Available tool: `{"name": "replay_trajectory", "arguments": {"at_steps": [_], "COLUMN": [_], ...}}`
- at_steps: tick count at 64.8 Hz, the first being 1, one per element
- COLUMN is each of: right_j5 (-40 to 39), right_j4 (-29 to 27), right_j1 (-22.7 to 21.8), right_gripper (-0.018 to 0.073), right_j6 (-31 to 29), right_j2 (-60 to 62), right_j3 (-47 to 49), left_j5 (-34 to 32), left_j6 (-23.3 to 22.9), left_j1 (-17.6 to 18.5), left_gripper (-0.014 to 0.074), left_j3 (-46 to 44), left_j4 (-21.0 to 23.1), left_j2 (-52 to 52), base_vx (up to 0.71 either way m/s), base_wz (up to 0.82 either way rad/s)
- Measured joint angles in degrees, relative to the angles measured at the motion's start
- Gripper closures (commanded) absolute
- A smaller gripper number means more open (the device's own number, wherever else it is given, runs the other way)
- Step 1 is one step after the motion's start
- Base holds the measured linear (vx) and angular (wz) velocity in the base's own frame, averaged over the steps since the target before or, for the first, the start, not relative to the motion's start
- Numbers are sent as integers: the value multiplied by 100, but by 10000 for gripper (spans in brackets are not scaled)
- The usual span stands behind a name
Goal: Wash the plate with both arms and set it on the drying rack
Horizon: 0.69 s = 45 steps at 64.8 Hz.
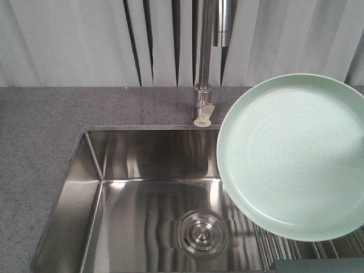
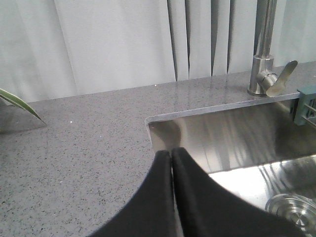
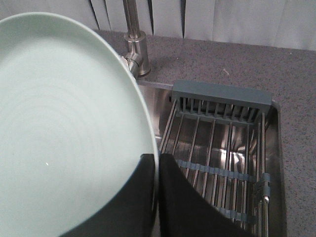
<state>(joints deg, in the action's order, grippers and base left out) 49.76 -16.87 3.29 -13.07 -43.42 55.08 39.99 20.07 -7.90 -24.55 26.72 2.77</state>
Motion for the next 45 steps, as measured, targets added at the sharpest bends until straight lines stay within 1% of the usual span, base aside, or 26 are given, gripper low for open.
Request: {"name": "replay_trajectory", "arguments": {"at_steps": [7, 17, 24, 29, 35, 45], "right_j5": [73, 180, 165, 69, -196, -951], "right_j4": [-163, -825, -1287, -1400, -1427, -1370], "right_j1": [0, 0, 53, 289, 819, 1620], "right_gripper": [561, 561, 561, 561, 561, 561], "right_j6": [-250, -917, -1245, -1328, -1266, -707], "right_j2": [-755, -1746, -2144, -2337, -2579, -3134], "right_j3": [208, 216, 216, 216, 216, 216], "left_j5": [0, 2, 2, 7, 7, 7], "left_j6": [0, 0, 0, 0, 0, 0], "left_j1": [0, 0, 0, 0, 0, 0], "left_gripper": [603, 603, 603, 603, 603, 603], "left_j3": [0, 0, 0, 0, 0, 0], "left_j4": [0, 0, 0, 0, 0, 0], "left_j2": [0, 0, 0, 0, 0, 0], "base_vx": [0, 0, 0, 0, 0, 0], "base_wz": [0, 0, 0, 0, 0, 0]}}
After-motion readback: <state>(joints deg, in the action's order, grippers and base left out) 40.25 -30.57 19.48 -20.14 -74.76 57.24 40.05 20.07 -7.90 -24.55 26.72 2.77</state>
